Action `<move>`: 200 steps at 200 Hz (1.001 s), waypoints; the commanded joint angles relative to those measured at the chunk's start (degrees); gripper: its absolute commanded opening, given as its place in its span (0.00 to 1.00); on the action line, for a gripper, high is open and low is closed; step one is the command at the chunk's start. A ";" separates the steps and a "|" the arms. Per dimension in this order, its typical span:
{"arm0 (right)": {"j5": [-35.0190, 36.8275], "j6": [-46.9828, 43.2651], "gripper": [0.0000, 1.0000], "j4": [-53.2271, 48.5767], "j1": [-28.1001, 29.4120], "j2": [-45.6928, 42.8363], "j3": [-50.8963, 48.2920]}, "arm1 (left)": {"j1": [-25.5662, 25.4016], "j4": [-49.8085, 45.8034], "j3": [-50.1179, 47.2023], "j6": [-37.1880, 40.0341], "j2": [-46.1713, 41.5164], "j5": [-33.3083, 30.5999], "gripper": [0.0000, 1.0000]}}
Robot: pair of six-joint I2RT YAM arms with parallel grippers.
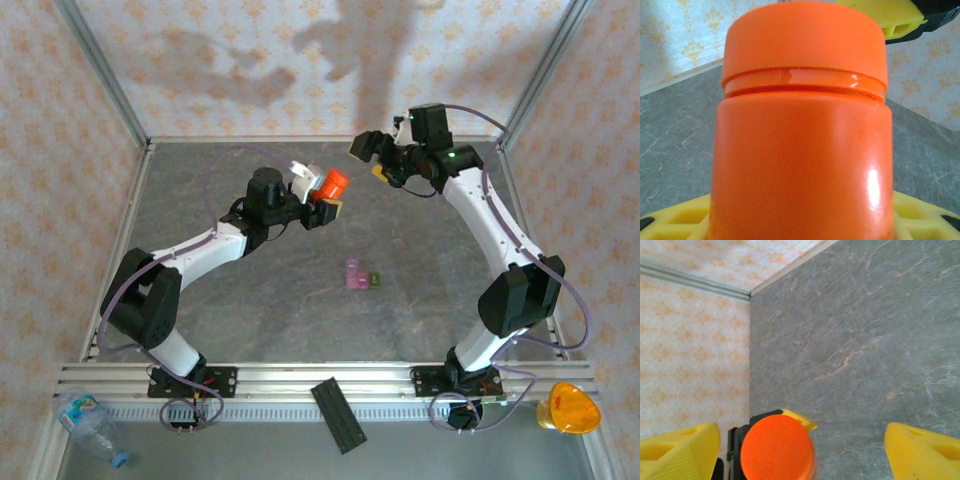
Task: Sort the pills into containers
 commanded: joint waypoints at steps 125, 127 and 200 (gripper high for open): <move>-0.72 2.24 0.74 5.27 5.34 0.70 -3.98 | 0.17 -1.06 3.12 1.44 -0.22 2.41 0.00; -0.76 2.29 0.74 5.29 5.35 0.64 -4.16 | 0.16 -0.96 3.05 1.43 -0.29 2.40 0.00; -2.24 3.25 0.64 7.66 5.64 -0.37 -7.93 | 0.22 0.42 3.21 0.45 -0.49 1.78 0.00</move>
